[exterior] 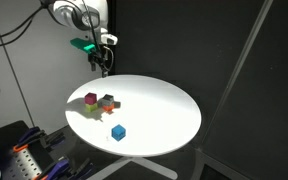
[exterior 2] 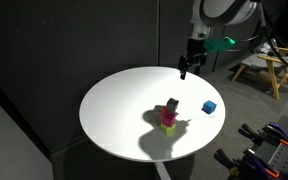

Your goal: Pick up the gray block and put it on the pink block

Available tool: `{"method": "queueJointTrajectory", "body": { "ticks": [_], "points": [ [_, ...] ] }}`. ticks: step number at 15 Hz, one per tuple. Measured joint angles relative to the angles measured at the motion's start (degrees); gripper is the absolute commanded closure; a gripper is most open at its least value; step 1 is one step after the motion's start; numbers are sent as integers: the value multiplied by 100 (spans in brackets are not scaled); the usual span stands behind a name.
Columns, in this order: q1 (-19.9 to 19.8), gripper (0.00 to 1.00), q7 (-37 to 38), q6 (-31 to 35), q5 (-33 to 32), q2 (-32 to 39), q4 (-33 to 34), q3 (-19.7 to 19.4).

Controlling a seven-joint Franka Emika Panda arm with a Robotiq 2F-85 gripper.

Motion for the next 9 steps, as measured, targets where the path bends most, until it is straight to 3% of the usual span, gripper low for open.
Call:
{"method": "queueJointTrajectory", "body": {
  "ticks": [9],
  "points": [
    [-7, 0, -221, 109, -74, 1427, 837, -202]
  ]
}}
